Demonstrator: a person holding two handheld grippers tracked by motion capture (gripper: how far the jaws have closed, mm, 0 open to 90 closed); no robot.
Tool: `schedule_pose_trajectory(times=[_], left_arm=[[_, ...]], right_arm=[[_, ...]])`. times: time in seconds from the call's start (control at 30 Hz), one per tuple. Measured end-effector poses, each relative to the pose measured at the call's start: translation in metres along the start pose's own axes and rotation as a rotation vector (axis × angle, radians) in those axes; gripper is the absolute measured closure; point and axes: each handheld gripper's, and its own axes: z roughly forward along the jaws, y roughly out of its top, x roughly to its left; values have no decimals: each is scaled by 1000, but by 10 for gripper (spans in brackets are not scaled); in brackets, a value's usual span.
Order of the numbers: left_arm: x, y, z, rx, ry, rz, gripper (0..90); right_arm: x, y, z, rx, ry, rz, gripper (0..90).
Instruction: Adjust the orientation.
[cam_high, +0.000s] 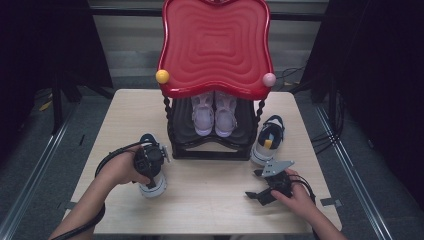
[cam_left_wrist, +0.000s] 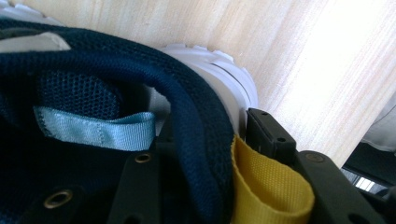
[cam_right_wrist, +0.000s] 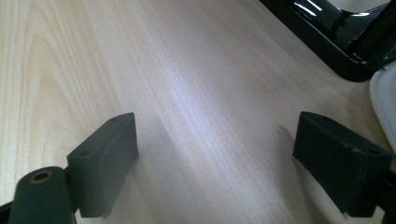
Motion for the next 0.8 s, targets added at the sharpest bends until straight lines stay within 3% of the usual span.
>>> schedule_pose_trajectory(times=[0.1, 0.4, 0.5, 0.53, 0.8], left_arm=[[-2, 1, 0, -5, -5, -15, 631], [-1, 3, 0, 28, -11, 18, 650], [0, 4, 0, 42, -8, 16, 656], [-2, 3, 0, 28, -13, -6, 658], [0, 6, 0, 51, -18, 21, 678]], right_arm=[[0, 0, 0, -1, 2, 1, 128], [0, 0, 0, 0, 1, 0, 128], [0, 0, 0, -1, 1, 0, 128], [0, 0, 0, 0, 0, 0, 128], [0, 0, 0, 0, 0, 0, 128]])
